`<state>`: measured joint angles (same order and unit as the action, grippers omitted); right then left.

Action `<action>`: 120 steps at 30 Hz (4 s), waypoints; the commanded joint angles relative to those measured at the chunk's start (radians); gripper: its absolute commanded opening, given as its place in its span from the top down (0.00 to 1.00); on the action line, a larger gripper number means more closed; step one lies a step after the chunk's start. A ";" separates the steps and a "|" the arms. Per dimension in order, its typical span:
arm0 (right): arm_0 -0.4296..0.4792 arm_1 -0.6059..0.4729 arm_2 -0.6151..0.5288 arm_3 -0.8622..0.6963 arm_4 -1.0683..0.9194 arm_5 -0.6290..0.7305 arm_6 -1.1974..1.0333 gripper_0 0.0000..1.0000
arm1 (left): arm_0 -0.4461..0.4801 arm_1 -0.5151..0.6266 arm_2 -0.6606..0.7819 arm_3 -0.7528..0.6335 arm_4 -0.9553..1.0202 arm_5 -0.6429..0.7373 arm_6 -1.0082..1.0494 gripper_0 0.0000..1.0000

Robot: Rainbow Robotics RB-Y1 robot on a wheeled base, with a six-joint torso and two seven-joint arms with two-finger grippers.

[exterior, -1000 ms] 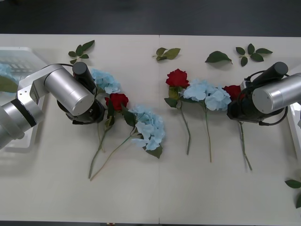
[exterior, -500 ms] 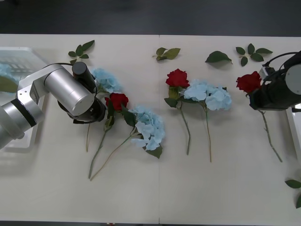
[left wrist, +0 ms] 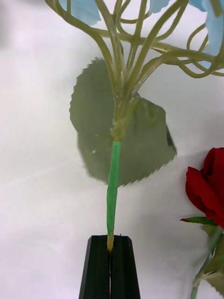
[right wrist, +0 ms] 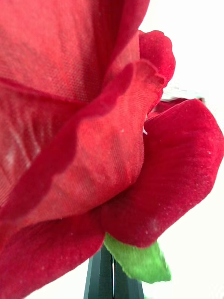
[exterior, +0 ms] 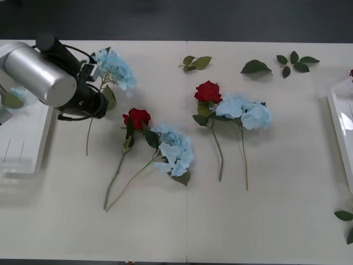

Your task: Put the red flowers into the right box and the blue flowers into the left box

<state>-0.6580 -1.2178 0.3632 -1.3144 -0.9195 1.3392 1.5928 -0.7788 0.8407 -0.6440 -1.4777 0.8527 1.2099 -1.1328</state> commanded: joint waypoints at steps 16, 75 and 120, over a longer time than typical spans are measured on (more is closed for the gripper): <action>-0.020 0.152 0.005 0.431 0.235 -0.321 0.061 1.00 | 0.032 0.146 0.618 0.218 0.169 0.163 -0.745 1.00; -0.087 0.311 0.132 -0.319 0.014 0.146 -0.623 0.11 | 0.115 0.161 0.603 0.678 -0.113 -0.049 -0.924 1.00; 0.018 0.661 0.227 -0.121 0.412 -0.066 -0.608 0.12 | 0.266 0.175 0.644 -0.061 0.413 0.395 -0.785 0.00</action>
<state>-0.6280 -0.5651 0.5954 -1.4314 -0.5207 1.2797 0.9769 -0.5616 0.9849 -0.0059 -1.4377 1.2581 1.6360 -2.0396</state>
